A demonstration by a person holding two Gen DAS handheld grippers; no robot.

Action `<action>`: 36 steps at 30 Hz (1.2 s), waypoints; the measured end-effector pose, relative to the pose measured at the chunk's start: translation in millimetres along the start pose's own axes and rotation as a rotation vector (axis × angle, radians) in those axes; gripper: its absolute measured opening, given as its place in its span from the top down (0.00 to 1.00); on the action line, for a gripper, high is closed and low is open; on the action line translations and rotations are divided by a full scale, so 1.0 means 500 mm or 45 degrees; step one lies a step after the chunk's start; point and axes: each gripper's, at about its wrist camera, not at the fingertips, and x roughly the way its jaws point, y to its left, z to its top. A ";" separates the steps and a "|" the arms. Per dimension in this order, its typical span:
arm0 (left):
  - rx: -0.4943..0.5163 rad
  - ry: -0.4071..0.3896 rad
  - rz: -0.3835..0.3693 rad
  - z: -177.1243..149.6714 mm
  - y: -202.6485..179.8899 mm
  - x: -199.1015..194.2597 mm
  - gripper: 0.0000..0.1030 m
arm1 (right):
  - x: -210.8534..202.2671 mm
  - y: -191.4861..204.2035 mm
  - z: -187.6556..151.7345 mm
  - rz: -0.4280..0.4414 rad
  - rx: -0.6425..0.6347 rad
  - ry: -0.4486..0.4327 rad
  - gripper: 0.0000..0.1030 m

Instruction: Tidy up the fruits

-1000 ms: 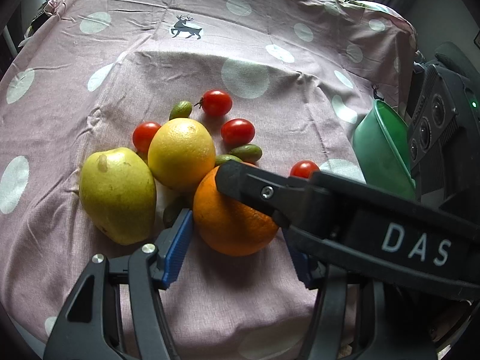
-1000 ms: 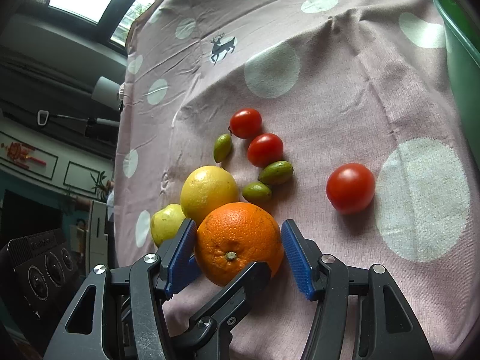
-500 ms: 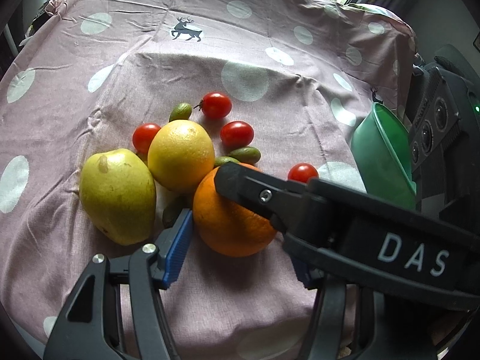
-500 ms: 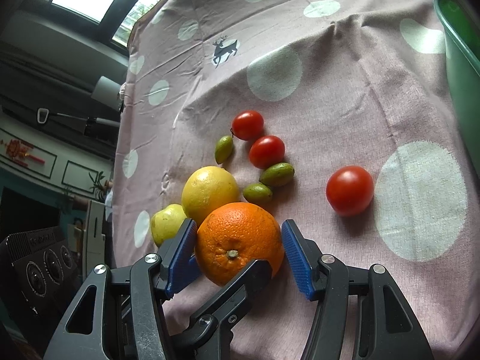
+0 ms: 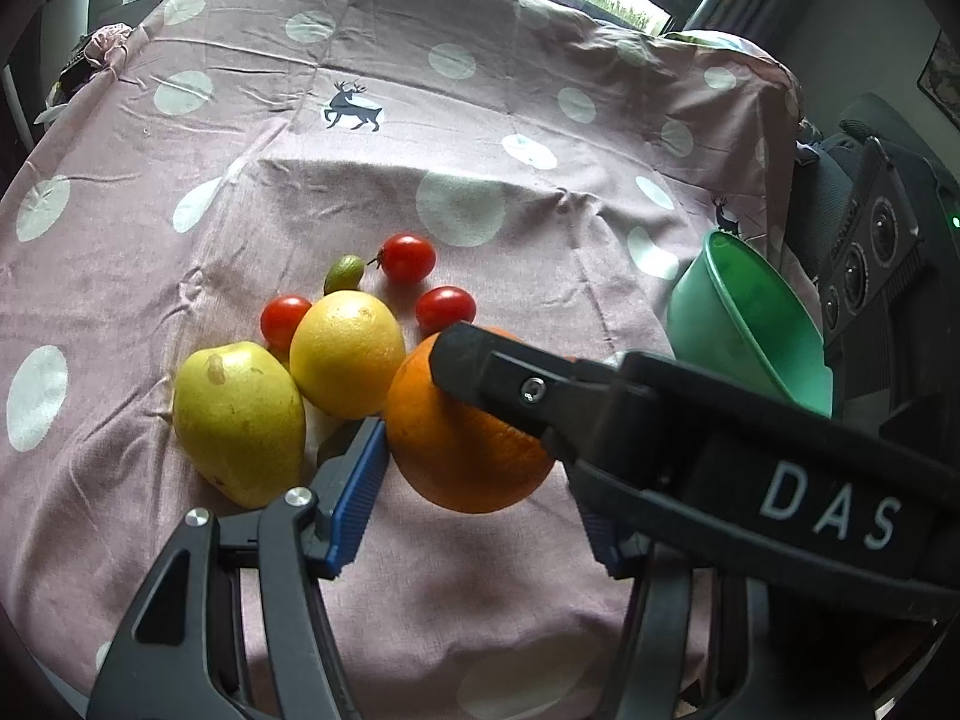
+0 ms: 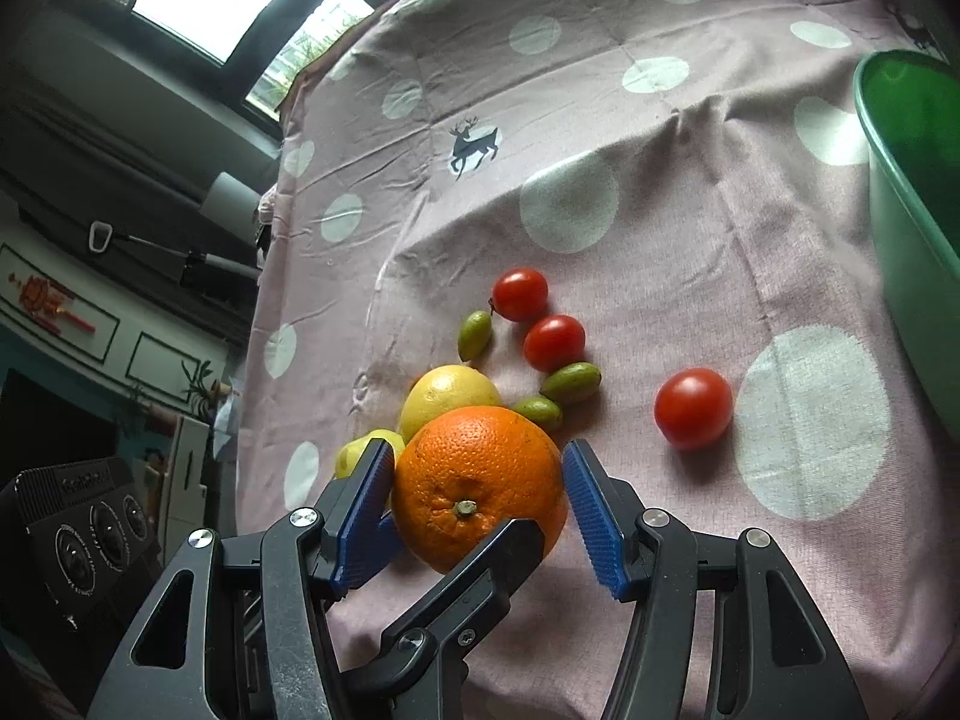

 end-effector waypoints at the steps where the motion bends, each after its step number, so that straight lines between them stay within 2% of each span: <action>1: 0.007 -0.005 -0.002 0.001 -0.003 -0.001 0.43 | -0.002 0.001 0.001 -0.001 -0.004 -0.005 0.40; 23: 0.084 -0.108 -0.068 0.015 -0.055 -0.016 0.43 | -0.071 -0.010 0.004 -0.019 -0.008 -0.138 0.40; 36: 0.156 -0.152 -0.052 0.033 -0.088 -0.017 0.43 | -0.103 -0.020 0.016 0.002 0.009 -0.198 0.40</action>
